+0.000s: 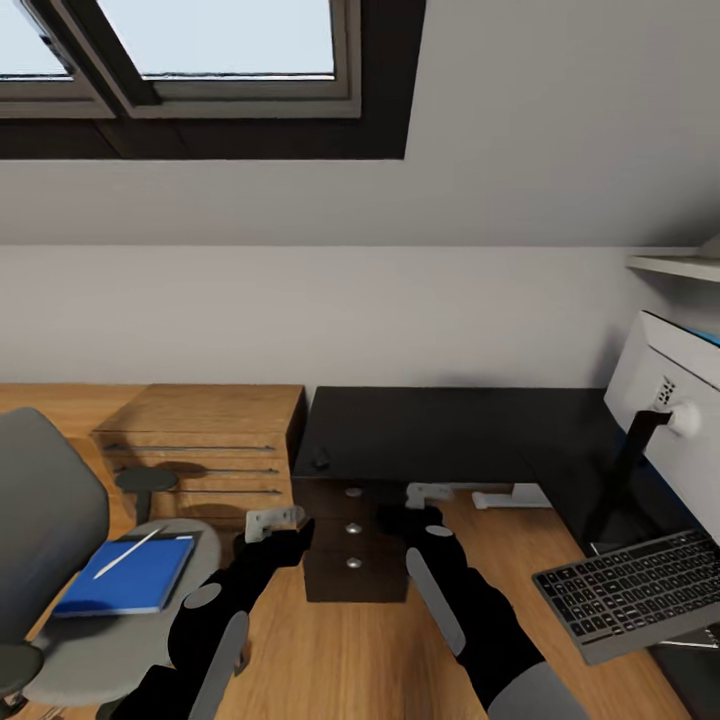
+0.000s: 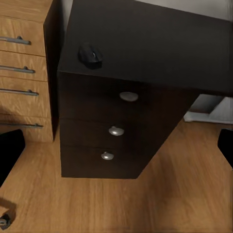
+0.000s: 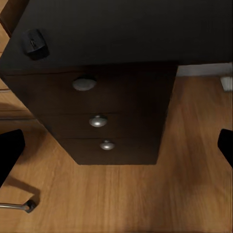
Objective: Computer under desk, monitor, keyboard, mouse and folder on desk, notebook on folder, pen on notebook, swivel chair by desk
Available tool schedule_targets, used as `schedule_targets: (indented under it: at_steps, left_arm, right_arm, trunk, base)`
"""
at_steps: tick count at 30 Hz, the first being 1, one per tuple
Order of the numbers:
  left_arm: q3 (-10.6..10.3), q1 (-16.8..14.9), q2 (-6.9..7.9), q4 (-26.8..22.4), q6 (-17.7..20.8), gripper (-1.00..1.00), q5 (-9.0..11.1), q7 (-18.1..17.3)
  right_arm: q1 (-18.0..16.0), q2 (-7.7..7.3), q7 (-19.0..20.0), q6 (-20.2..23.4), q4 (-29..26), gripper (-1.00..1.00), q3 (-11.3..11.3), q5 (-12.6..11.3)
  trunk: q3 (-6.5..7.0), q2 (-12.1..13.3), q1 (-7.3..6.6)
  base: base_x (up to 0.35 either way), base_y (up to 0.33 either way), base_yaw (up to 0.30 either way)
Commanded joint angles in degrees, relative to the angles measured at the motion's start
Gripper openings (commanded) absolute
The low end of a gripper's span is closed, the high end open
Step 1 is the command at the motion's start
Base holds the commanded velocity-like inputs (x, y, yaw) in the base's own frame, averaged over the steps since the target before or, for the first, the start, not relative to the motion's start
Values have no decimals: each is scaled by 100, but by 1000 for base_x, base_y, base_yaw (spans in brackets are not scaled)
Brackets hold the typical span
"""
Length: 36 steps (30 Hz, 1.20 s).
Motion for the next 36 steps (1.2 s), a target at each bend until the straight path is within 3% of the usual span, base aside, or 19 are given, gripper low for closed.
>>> schedule_targets:
  at_steps: [1,6,9,13,17,18,21,23,24,25,29,33,36]
  left_arm:
    - [57,-3,-1,-9,18,100,62,51]
    - [210,-3,-7,-9,12,100,62,51]
    - [216,-3,-7,5,8,100,61,51]
    - [214,-3,-6,224,-12,100,54,56]
    - [229,-3,44,781,-133,100,39,75]
    - [234,5,141,1088,-294,100,39,83]
    - [234,35,250,1470,-561,100,42,85]
    - [234,59,313,1911,-959,100,43,84]
    - [234,70,337,2222,-1274,100,44,79]
    - [234,85,365,2953,-2064,100,44,66]
    - [229,91,369,3598,-2619,100,40,62]
    - [219,92,365,4083,-2937,100,38,59]
    - [205,101,353,4710,-3384,100,35,54]
  right_arm:
    - [-10,-2,-57,9,30,100,26,-57]
    - [-9,-2,-57,-251,221,100,90,-43]
    - [-8,-8,-57,-536,493,100,297,-35]
    - [-9,-25,-86,-1162,1003,100,760,-27]
    - [-7,-25,-103,-1833,1676,100,1162,-32]
    - [-6,-15,-106,-2188,2089,100,1332,-35]
    - [-3,-5,-104,-2545,2515,100,1501,-39]
    - [7,7,-93,-2881,2959,100,1654,-43]
    - [12,17,-85,-3101,3266,100,1732,-44]
    - [24,73,-58,-3647,3978,100,1820,-51]
    - [31,136,9,-4087,4568,100,1855,-54]
    - [37,155,55,-4297,4926,100,1860,-54]
    - [76,155,185,-4452,5263,100,1859,-57]
  trunk:
    - [-8,-5,0]
    - [46,115,-66]
    - [100,235,-131]
    - [172,396,-219]
    - [244,556,-307]
    - [262,596,-329]
    - [316,716,-395]
    - [352,797,-439]
    - [370,837,-461]
    - [388,877,-483]
    - [459,1037,-571]
    - [531,1198,-659]
    - [585,1318,-724]
  base:
    - [-17,13,-291]
    - [-7,6,-224]
    - [-1,1,-64]
    - [0,0,-22]
    - [0,0,-6]
    - [0,0,-2]
    - [0,0,-1]
    - [0,0,0]
    - [0,0,0]
    - [0,0,0]
    - [0,0,0]
    - [0,0,0]
    - [0,0,0]
